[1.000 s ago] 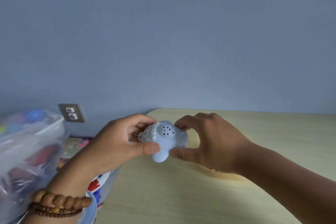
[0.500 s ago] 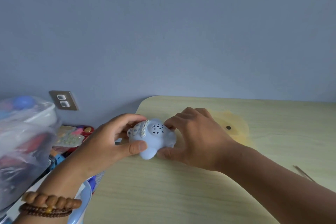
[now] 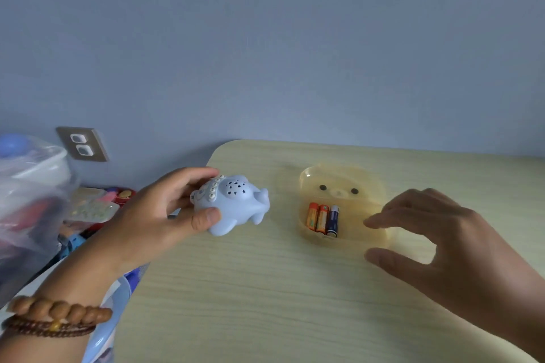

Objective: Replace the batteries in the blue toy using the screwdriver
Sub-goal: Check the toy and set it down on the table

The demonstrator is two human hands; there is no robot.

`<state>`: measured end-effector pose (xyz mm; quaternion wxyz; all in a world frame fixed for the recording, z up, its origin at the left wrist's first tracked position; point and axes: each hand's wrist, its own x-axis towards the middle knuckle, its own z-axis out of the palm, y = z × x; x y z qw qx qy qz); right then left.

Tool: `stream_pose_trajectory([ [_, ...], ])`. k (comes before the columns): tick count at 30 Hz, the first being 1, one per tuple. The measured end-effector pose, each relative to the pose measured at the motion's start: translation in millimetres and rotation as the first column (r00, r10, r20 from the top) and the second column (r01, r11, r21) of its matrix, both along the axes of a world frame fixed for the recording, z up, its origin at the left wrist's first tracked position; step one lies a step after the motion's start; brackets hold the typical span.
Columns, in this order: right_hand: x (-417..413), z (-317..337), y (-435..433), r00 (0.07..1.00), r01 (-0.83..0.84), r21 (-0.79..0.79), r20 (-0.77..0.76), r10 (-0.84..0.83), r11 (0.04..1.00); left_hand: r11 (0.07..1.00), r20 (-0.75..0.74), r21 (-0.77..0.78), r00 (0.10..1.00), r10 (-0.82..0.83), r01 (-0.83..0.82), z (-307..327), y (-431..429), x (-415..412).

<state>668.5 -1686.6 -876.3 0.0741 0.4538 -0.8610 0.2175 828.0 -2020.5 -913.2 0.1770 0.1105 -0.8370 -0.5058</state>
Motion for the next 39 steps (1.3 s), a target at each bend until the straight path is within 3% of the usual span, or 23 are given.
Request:
stream_pose_trajectory([
  [9, 0.1, -6.5, 2.5, 1.000, -0.023, 0.013, -0.002, 0.023, 1.000, 1.000, -0.067, 0.031, 0.998, 0.004, -0.002, 4.1, 5.2, 5.2],
  [12, 8.6, -5.8, 12.1, 0.998, -0.064, 0.005, 0.024, 0.064, 0.998, 0.937, -0.128, -0.309, 0.983, 0.133, -0.166, 20.1, 15.0, 16.2],
  [14, 15.4, -6.4, 20.3, 0.995, -0.094, 0.001, 0.025, 0.094, 0.996, 0.858, -0.194, -0.474, 0.974, 0.115, -0.196, 42.7, 32.8, 22.3],
  [17, 26.6, -8.8, 34.4, 0.991, -0.132, -0.011, 0.018, 0.132, 0.991, 0.806, -0.235, -0.583, 0.971, -0.046, -0.103, 67.9, 75.5, 22.1],
  [21, 43.2, -9.4, 53.2, 0.982, -0.185, -0.049, 0.030, 0.187, 0.981, 0.726, -0.072, -0.675, 0.968, -0.238, 0.128, 58.4, 125.9, 15.9],
  [25, 46.9, -11.0, 63.4, 0.973, -0.227, -0.061, 0.036, 0.229, 0.972, 0.753, 0.085, -0.587, 0.947, -0.310, 0.299, 32.5, 144.7, 9.5],
  [31, 41.2, -0.7, 64.1, 0.965, -0.224, -0.059, 0.128, 0.230, 0.973, 0.799, 0.057, -0.542, 0.960, -0.275, 0.261, 22.3, 147.5, 5.7],
  [35, 30.1, 8.0, 51.9, 0.962, 0.048, -0.253, 0.271, 0.023, 0.966, 0.815, 0.037, -0.530, 0.967, -0.253, 0.234, 20.0, 147.3, 6.7],
  [39, 12.4, -2.8, 28.5, 0.920, 0.240, -0.107, 0.342, -0.191, 0.965, 0.830, 0.032, -0.510, 0.969, -0.245, 0.226, 19.3, 147.9, 6.6],
])
